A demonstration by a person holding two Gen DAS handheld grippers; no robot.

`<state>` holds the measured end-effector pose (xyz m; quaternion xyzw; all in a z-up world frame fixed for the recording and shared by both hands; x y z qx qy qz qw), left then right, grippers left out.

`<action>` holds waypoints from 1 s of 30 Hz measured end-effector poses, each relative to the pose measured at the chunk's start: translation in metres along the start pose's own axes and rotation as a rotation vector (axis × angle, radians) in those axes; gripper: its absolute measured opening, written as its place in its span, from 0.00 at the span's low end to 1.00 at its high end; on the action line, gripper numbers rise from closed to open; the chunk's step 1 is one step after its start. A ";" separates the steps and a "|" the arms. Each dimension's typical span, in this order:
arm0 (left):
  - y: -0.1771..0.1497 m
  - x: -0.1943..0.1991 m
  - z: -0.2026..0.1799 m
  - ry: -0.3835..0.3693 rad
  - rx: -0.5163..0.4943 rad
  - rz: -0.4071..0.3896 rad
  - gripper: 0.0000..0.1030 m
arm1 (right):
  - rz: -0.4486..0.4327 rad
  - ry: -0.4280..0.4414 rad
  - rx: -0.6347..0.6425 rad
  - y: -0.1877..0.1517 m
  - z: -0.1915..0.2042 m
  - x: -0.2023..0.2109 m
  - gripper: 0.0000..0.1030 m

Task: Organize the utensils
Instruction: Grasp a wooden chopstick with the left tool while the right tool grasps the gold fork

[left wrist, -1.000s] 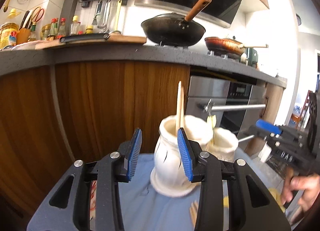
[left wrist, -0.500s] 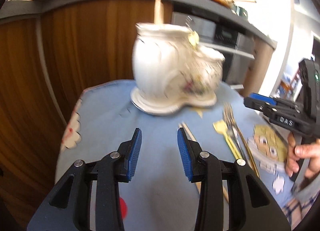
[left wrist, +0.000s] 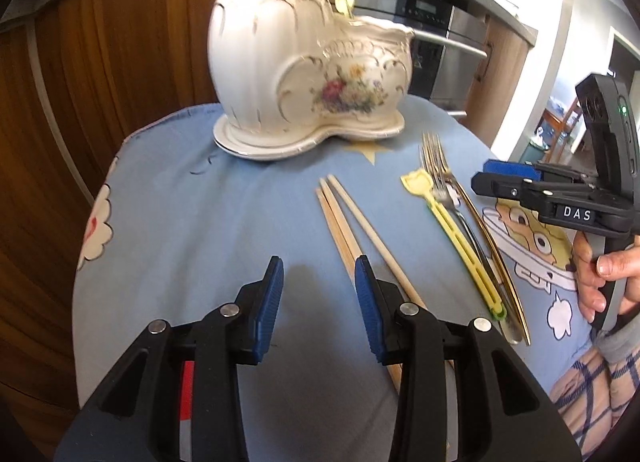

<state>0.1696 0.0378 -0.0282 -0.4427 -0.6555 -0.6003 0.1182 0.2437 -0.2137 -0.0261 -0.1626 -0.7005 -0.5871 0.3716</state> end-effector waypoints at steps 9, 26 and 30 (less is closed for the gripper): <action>-0.004 -0.004 -0.007 0.006 -0.026 0.018 0.36 | 0.033 0.015 0.052 -0.002 0.012 -0.005 0.48; -0.006 -0.003 -0.016 0.020 -0.019 0.030 0.22 | 0.050 0.079 0.091 -0.005 0.020 -0.005 0.19; -0.008 0.000 -0.014 0.016 -0.017 0.047 0.22 | 0.061 0.085 0.089 -0.005 0.018 -0.004 0.19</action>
Point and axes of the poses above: each gripper's, at about its wrist camera, not at the fingertips, and x roughly against the way its jaws point, z to its left, y to its top, the point moved 3 cm from there along -x, roughly the way its jaws point, and after that the axes turned 15 degrees about -y, right-handed, at the moved point
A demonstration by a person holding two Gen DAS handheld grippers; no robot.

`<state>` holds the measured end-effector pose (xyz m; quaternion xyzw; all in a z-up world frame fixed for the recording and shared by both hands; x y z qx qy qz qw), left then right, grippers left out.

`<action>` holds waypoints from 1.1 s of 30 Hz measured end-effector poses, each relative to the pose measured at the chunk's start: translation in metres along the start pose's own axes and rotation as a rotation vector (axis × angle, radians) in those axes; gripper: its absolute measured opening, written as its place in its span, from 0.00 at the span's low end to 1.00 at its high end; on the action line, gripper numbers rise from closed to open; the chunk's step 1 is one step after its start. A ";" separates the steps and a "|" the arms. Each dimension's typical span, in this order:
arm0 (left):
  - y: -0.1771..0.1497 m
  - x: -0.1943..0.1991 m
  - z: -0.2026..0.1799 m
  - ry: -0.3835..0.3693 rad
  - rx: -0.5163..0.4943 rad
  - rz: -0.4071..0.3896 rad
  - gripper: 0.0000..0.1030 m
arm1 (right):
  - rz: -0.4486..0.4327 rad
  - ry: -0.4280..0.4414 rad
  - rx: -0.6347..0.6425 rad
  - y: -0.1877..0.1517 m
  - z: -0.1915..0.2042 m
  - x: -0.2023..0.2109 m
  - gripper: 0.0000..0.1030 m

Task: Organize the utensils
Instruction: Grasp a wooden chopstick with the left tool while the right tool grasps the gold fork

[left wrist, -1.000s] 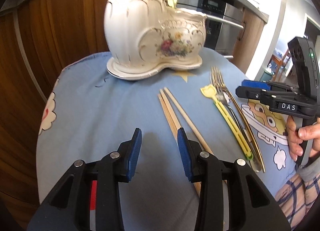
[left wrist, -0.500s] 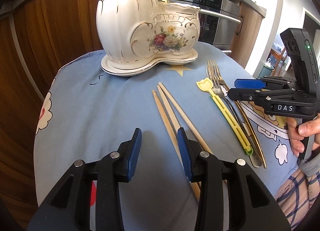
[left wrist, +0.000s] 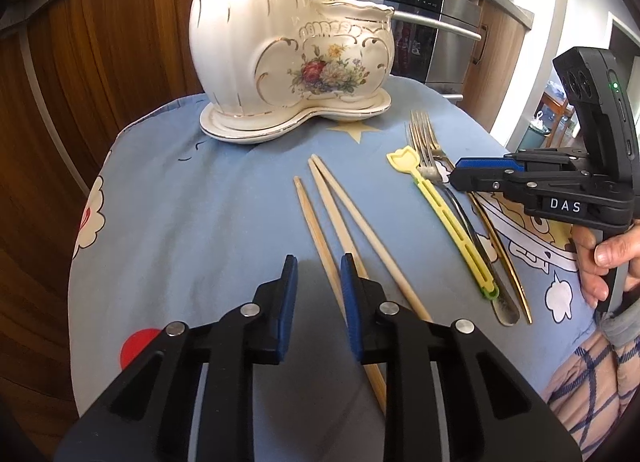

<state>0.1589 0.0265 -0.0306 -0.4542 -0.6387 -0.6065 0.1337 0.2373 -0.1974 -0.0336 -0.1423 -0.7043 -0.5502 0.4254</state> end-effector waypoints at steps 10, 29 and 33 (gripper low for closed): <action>0.001 0.001 0.000 -0.021 -0.020 0.097 0.22 | 0.089 -0.061 0.088 0.003 -0.011 0.002 0.19; 0.013 0.004 0.033 0.014 -0.012 0.227 0.07 | 0.242 -0.084 0.255 0.011 -0.019 -0.007 0.15; 0.018 0.003 0.039 0.021 -0.037 0.316 0.07 | 0.297 -0.088 0.275 0.014 -0.024 -0.011 0.15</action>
Point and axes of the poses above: each gripper's, at about its wrist camera, not at the fingertips, and x roughly against the way its jaws point, z to its left, y to its top, the point moved 3 cm from there along -x, roughly the way its jaws point, and after that the axes turned 15 degrees about -y, right-handed, at the moved point
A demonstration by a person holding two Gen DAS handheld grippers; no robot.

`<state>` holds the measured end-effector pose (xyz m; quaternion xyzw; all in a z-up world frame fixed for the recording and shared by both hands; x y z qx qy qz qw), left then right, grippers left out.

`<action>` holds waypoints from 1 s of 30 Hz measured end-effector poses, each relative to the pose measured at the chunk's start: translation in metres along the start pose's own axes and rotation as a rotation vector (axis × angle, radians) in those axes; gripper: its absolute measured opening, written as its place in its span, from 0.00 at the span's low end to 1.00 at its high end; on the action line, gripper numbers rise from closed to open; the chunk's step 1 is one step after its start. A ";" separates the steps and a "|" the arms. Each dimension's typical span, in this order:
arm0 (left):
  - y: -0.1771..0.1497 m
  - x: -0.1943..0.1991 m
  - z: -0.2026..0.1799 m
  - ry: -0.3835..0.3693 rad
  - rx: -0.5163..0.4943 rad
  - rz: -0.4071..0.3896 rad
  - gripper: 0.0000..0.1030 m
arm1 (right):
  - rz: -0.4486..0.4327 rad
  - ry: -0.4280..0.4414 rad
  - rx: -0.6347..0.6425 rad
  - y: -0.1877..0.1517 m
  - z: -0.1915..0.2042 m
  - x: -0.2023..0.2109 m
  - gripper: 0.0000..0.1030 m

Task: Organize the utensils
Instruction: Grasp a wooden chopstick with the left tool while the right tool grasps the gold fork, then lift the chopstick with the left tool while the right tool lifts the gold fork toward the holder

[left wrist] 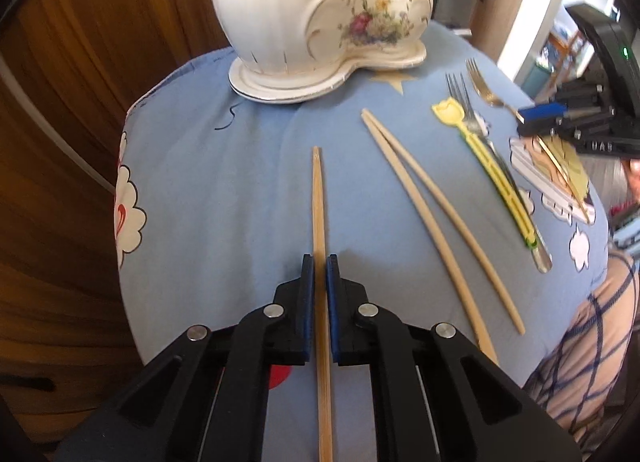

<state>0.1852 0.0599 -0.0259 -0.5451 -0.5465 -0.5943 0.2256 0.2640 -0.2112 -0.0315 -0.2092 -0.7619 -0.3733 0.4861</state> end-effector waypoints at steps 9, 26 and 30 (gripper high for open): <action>0.021 -0.010 -0.006 0.027 -0.092 0.198 0.13 | 0.151 -0.002 0.084 0.016 0.005 -0.007 0.16; 0.031 -0.014 0.010 -0.035 -0.072 0.314 0.13 | 0.204 -0.019 0.101 0.025 0.009 -0.013 0.18; 0.030 -0.017 0.007 -0.033 -0.071 0.297 0.10 | 0.181 -0.036 0.100 0.022 0.013 -0.010 0.17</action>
Point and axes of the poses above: each gripper's, at about its wrist camera, not at the fingertips, and x roughly against the way its jaws point, z to its left, y to its top, the point moved 3 cm from there along -x, roughly the way its jaws point, and after that the axes turned 15 degrees about -y, right-handed, at the moved point
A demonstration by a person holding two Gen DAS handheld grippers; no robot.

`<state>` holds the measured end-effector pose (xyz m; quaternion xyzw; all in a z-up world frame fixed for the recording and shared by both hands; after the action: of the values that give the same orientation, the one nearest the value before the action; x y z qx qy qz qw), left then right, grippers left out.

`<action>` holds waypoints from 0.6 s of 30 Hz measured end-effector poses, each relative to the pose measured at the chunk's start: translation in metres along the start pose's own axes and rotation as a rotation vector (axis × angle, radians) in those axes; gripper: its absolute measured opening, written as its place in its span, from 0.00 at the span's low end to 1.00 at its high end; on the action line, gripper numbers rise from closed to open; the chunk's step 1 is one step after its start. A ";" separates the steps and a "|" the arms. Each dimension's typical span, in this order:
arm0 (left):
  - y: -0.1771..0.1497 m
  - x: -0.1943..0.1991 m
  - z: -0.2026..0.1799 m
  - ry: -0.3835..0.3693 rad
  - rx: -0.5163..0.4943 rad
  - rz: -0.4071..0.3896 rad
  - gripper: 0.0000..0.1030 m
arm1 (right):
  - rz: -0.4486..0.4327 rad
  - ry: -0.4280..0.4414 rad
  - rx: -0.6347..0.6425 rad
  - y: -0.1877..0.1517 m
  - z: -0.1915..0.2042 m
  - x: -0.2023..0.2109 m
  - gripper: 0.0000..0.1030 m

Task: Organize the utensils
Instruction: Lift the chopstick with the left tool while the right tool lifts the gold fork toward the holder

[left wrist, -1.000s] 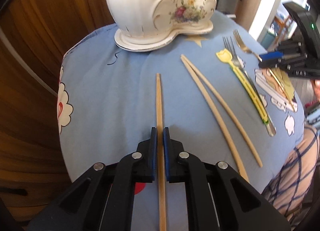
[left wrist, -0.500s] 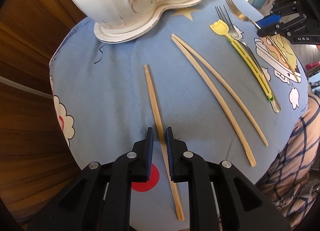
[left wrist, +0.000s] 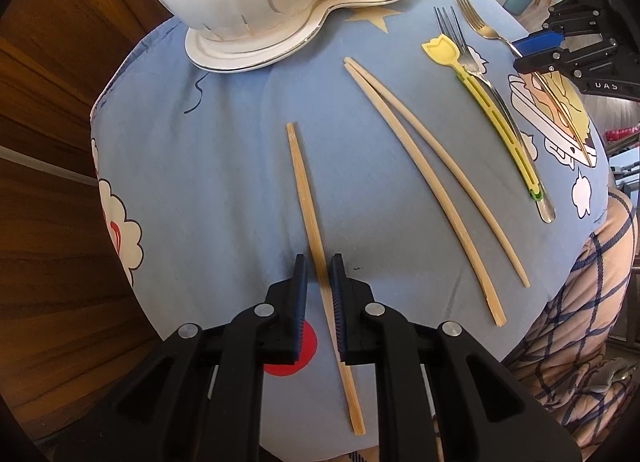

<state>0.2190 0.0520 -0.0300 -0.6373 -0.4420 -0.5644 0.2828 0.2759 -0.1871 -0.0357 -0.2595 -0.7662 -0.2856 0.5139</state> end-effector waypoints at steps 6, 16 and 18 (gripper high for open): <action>-0.011 0.005 0.009 -0.021 0.021 -0.052 0.06 | -0.032 0.023 -0.037 -0.008 -0.003 0.004 0.14; -0.038 0.033 0.019 -0.038 0.064 -0.269 0.06 | -0.113 0.047 -0.119 -0.021 -0.021 0.008 0.07; -0.042 0.045 0.019 -0.036 0.067 -0.339 0.06 | -0.136 0.053 -0.144 -0.023 -0.027 0.011 0.06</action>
<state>0.1894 0.0987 0.0037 -0.5538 -0.5667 -0.5774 0.1969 0.2735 -0.2215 -0.0212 -0.2352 -0.7456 -0.3811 0.4935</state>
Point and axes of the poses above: each gripper's, at about its wrist camera, not at the fingertips, and x roughly against the way its jaws point, z to its left, y to its top, the point moved 3 cm from there along -x, roughly the way its jaws point, and after that the axes turned 15 degrees about -y, right-handed, at the moved point
